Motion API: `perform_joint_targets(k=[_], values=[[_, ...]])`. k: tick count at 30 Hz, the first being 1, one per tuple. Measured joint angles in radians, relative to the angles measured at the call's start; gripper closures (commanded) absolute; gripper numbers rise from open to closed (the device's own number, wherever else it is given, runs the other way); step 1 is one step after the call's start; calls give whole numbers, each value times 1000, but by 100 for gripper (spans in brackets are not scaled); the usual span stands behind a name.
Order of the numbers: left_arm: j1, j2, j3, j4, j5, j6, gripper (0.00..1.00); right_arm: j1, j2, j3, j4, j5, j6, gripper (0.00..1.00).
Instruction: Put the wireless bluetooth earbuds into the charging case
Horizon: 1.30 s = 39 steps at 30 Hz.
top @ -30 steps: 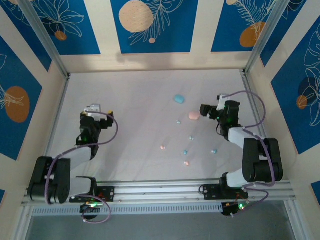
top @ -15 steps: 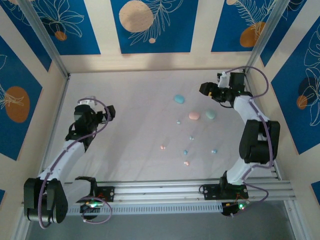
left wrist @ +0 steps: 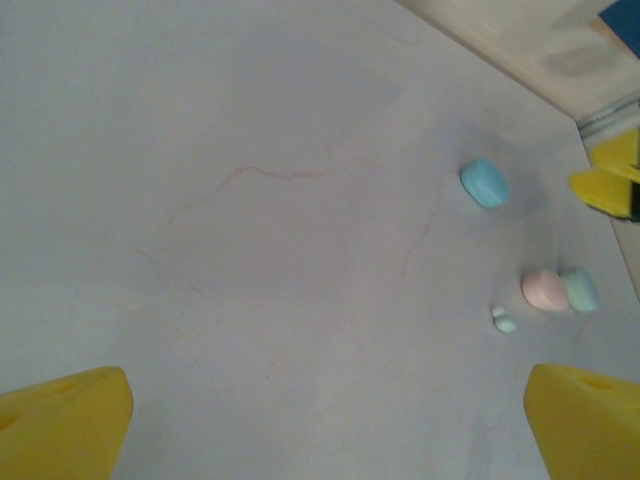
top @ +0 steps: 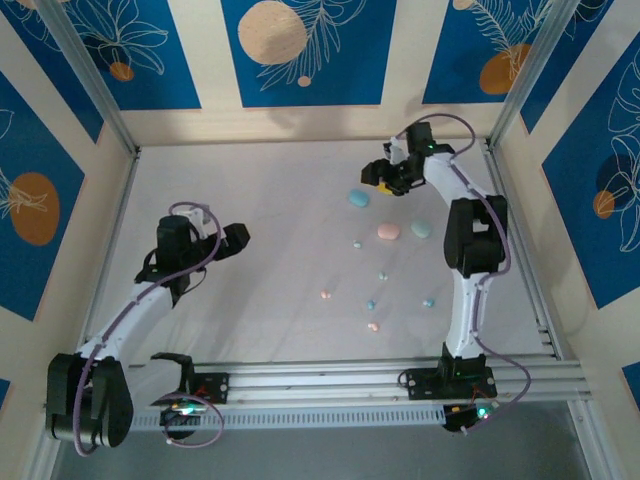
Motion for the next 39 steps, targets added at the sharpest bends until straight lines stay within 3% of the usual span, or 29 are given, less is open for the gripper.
perform_joint_targets(k=[12,27,39], values=[[-31,-1,0,-12,51,-9,0,54,297,397,-236,86,-128,27],[-35,-1,1,-8,67,-15,0,118,309,366,-291,163,-233,29],[-37,-1,18,-12,71,-14,0,205,307,365,-287,433,-288,36]])
